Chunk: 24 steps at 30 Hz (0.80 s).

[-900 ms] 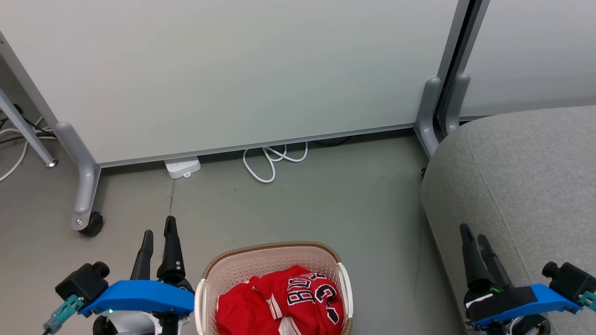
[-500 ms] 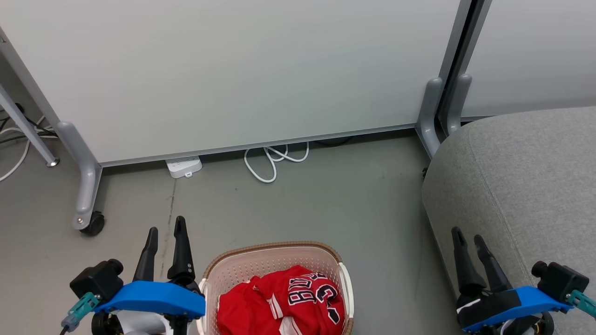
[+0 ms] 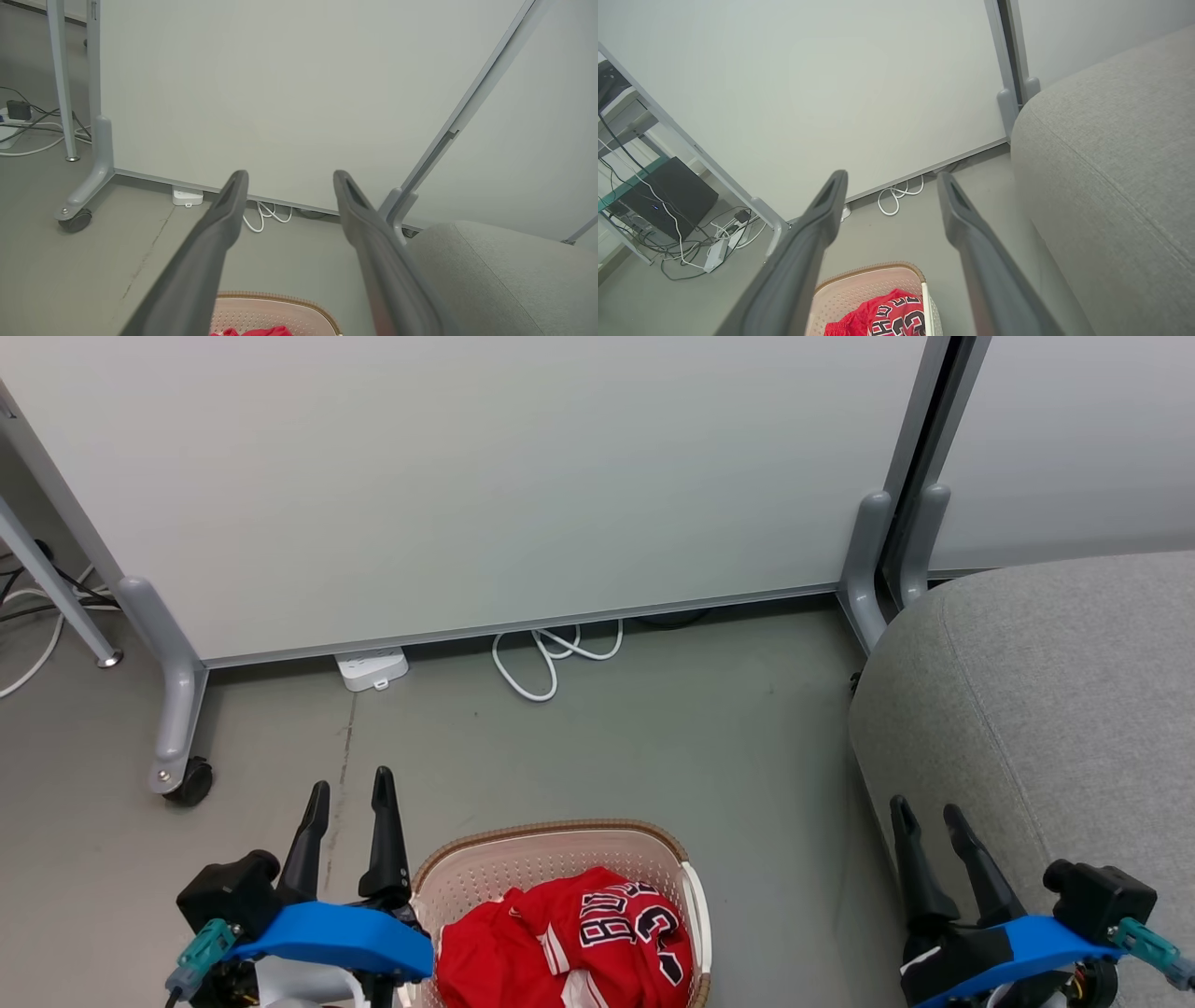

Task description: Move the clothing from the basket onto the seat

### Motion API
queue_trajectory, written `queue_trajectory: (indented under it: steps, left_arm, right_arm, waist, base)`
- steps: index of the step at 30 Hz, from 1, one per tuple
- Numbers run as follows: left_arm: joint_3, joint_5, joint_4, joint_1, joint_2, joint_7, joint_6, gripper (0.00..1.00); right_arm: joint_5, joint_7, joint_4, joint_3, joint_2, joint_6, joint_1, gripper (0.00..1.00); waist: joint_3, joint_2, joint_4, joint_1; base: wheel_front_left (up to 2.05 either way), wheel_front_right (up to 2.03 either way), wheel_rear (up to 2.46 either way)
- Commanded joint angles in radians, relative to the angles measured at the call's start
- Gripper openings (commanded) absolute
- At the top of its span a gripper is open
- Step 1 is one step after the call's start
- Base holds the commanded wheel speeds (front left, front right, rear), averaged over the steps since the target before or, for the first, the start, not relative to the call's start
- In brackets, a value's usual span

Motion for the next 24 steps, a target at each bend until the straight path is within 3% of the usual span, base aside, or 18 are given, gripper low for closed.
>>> queue_trajectory:
  steps: [1, 24]
  left_arm:
    - [-0.007, 0.026, -0.006, -0.022, 0.006, -0.012, 0.004, 1.0]
    - [-0.042, 0.234, 0.007, -0.016, 0.006, -0.062, 0.013, 1.0]
  right_arm:
    - [-0.025, -0.01, -0.003, 0.004, -0.008, 0.002, -0.011, 1.0]
    - [-0.241, -0.062, 0.009, 0.03, -0.008, 0.002, -0.007, 1.0]
  waist:
    - [0.0, 0.0, 0.0, 0.0]
    - [0.003, 0.0, 0.009, 0.0]
  base:
    - [0.0, 0.0, 0.0]
    - [0.0, 0.0, 0.0]
